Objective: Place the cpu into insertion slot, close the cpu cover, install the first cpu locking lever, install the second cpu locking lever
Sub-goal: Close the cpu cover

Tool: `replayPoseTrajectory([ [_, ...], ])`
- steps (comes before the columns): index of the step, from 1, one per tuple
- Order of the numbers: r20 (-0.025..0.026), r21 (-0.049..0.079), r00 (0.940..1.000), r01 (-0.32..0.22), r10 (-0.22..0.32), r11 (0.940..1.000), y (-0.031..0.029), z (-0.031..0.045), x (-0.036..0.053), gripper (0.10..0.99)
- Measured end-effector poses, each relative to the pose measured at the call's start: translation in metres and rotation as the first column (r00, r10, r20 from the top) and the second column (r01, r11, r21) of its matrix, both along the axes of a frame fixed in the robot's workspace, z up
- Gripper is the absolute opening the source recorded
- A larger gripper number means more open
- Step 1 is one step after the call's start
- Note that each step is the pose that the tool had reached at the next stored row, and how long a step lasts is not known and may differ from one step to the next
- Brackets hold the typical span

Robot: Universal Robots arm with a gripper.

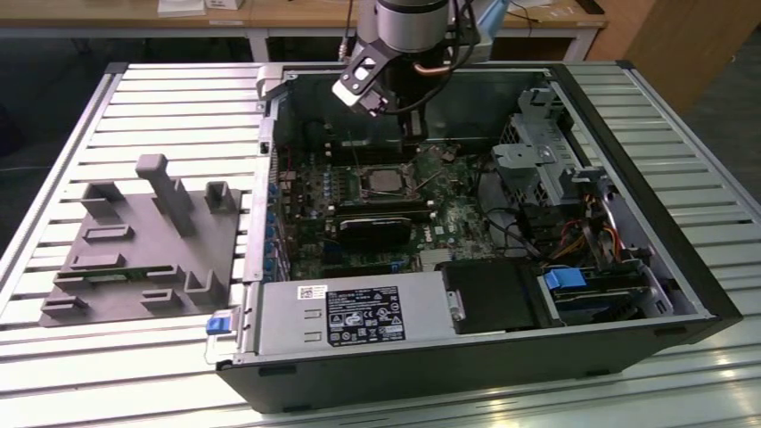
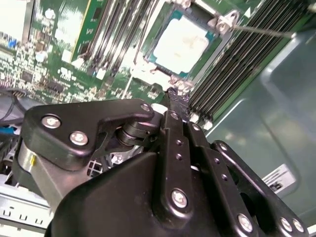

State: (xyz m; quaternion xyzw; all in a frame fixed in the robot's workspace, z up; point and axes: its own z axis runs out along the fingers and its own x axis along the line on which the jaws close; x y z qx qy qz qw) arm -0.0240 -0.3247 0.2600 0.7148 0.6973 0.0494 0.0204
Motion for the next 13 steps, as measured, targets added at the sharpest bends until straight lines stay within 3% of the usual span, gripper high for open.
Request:
replayPoseTrajectory([
  [13, 0.0000, 0.000, 1.0000, 0.000, 0.000, 1.0000, 0.0003, 0.0000, 0.0285, 0.106],
])
